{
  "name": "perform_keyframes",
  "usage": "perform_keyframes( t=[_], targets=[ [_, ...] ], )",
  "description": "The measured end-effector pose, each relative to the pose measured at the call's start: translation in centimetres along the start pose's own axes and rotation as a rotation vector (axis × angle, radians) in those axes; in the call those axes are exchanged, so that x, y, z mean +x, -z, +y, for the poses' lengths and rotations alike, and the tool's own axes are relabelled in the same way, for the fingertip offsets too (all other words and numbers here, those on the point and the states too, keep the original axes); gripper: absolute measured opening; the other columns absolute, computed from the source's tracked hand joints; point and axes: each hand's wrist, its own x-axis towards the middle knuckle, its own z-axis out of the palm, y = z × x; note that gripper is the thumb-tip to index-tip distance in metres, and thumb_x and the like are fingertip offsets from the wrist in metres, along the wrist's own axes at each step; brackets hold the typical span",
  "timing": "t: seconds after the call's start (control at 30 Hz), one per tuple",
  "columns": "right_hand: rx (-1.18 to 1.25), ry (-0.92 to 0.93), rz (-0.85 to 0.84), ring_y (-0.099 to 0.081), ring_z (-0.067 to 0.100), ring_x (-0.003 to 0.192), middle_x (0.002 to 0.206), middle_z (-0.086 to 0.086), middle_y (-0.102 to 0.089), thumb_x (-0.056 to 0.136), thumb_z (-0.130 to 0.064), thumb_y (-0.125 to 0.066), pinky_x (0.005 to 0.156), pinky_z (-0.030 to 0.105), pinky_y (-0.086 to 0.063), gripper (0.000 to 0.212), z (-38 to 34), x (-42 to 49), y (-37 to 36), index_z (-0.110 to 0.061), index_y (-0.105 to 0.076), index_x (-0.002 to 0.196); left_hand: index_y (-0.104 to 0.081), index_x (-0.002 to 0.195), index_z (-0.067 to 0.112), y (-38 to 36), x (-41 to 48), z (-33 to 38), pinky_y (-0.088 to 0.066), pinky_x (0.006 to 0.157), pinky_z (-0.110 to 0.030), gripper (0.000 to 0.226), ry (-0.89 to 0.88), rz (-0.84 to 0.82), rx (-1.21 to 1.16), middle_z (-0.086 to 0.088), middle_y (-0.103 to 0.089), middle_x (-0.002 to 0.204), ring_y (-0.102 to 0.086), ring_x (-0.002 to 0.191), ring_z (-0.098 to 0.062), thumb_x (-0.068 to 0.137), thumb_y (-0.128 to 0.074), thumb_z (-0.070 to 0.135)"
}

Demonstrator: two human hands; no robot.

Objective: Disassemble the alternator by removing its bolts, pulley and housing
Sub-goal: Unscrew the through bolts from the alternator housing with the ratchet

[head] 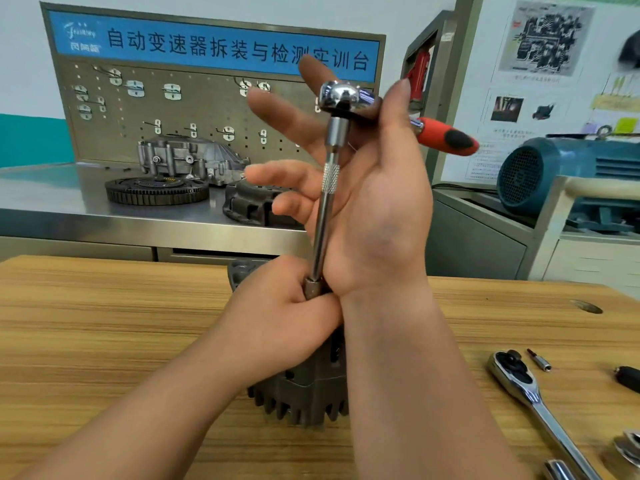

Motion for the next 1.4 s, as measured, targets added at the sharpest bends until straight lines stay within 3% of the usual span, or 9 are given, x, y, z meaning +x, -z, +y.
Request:
perform_keyframes(
  t=[0.23, 0.33, 0.53, 0.77, 0.93, 1.07, 1.13, 1.23, 1.4],
  targets=[
    [-0.362, 0.352, 0.099, -0.068, 0.028, 0.065, 0.098, 0.033, -0.062, 0.102, -0.025, -0.037, 0.048, 0.020, -0.046, 0.041, 0.5, -0.4, -0.8, -0.008, -0.052, 0.135, -0.050, 0.054, 0.010, -0.2, 0.0, 0.2, -0.026, 0.041, -0.024, 0.025, 0.013, 0.031, -0.057, -0.004, -0.037, 0.043, -0.032, 0.039, -0.011, 0.079, -0.050, 0.012],
    [-0.386, 0.464, 0.145, -0.064, 0.044, 0.075, 0.106, 0.022, -0.065, 0.098, -0.010, -0.048, 0.053, 0.013, -0.047, 0.035, 0.6, -0.4, -1.2, 0.001, -0.055, 0.130, -0.048, 0.052, 0.012, -0.1, 0.0, 0.2, -0.026, 0.043, -0.025, 0.025, 0.009, 0.024, -0.038, 0.000, -0.038, 0.044, -0.031, 0.041, -0.010, 0.076, -0.051, 0.017],
    [-0.293, 0.298, 0.209, -0.066, 0.019, 0.059, 0.116, 0.018, -0.067, 0.103, -0.029, -0.035, 0.043, 0.021, -0.044, 0.038, 0.6, -0.6, -1.1, -0.011, -0.058, 0.126, -0.044, 0.048, 0.013, 0.1, 0.0, 0.2, -0.024, 0.046, -0.028, 0.025, 0.025, -0.028, -0.026, 0.001, -0.035, 0.042, -0.029, 0.040, -0.012, 0.069, -0.048, 0.024],
    [0.074, -0.018, 0.078, -0.065, 0.014, 0.055, 0.091, 0.004, -0.071, 0.103, -0.043, -0.025, 0.041, 0.017, -0.045, 0.041, -0.2, -0.4, -0.8, -0.019, -0.057, 0.114, -0.047, 0.053, 0.008, 0.3, 0.1, 0.9, -0.026, 0.041, -0.023, 0.018, 0.019, -0.017, -0.059, 0.005, -0.034, 0.038, -0.032, 0.039, -0.010, 0.064, -0.045, 0.023],
    [-0.315, 0.193, 0.132, -0.067, 0.016, 0.064, 0.115, 0.005, -0.067, 0.101, -0.027, -0.041, 0.045, 0.019, -0.046, 0.030, -0.6, -0.6, -0.8, -0.017, -0.059, 0.123, -0.059, 0.058, 0.015, 0.1, 0.2, 0.4, -0.030, 0.040, -0.022, 0.031, 0.047, -0.039, -0.051, 0.003, -0.038, 0.041, -0.034, 0.037, -0.009, 0.088, -0.054, 0.007],
    [-0.539, 0.411, 0.125, -0.068, 0.024, 0.073, 0.099, -0.006, -0.066, 0.095, -0.012, -0.051, 0.054, 0.016, -0.049, 0.028, -0.6, -0.8, -1.1, -0.008, -0.061, 0.121, -0.064, 0.057, 0.037, 0.0, -0.1, 0.8, -0.033, 0.040, -0.021, 0.038, 0.086, -0.031, -0.072, 0.003, -0.044, 0.044, -0.037, 0.039, -0.010, 0.086, -0.051, 0.017],
    [-0.433, 0.307, 0.102, -0.070, 0.022, 0.075, 0.111, -0.006, -0.068, 0.096, -0.019, -0.048, 0.050, 0.017, -0.049, 0.031, -0.7, -1.0, -1.6, -0.016, -0.059, 0.124, -0.059, 0.070, 0.022, 0.1, -0.1, 1.0, -0.034, 0.047, -0.025, 0.015, 0.078, -0.030, -0.090, -0.012, -0.048, 0.052, -0.040, 0.045, -0.015, 0.078, -0.052, 0.033],
    [-0.154, 0.080, 0.031, -0.072, 0.024, 0.078, 0.129, 0.001, -0.063, 0.096, -0.035, -0.038, 0.045, 0.019, -0.050, 0.037, -0.9, -1.4, -2.1, -0.023, -0.055, 0.126, -0.052, 0.085, 0.024, 0.5, -0.1, 0.9, -0.040, 0.052, -0.028, 0.026, 0.008, -0.028, -0.032, -0.015, -0.057, 0.069, -0.048, 0.054, -0.026, 0.063, -0.048, 0.036],
    [-0.004, -0.052, -0.005, -0.070, 0.022, 0.072, 0.116, 0.001, -0.070, 0.101, -0.044, -0.027, 0.044, 0.019, -0.049, 0.045, -1.3, -1.4, -1.6, -0.017, -0.052, 0.126, -0.052, 0.080, 0.016, 0.6, -0.1, 1.0, -0.037, 0.051, -0.027, 0.035, 0.017, -0.021, -0.069, -0.016, -0.051, 0.058, -0.044, 0.049, -0.019, 0.063, -0.051, 0.047]
  ],
)
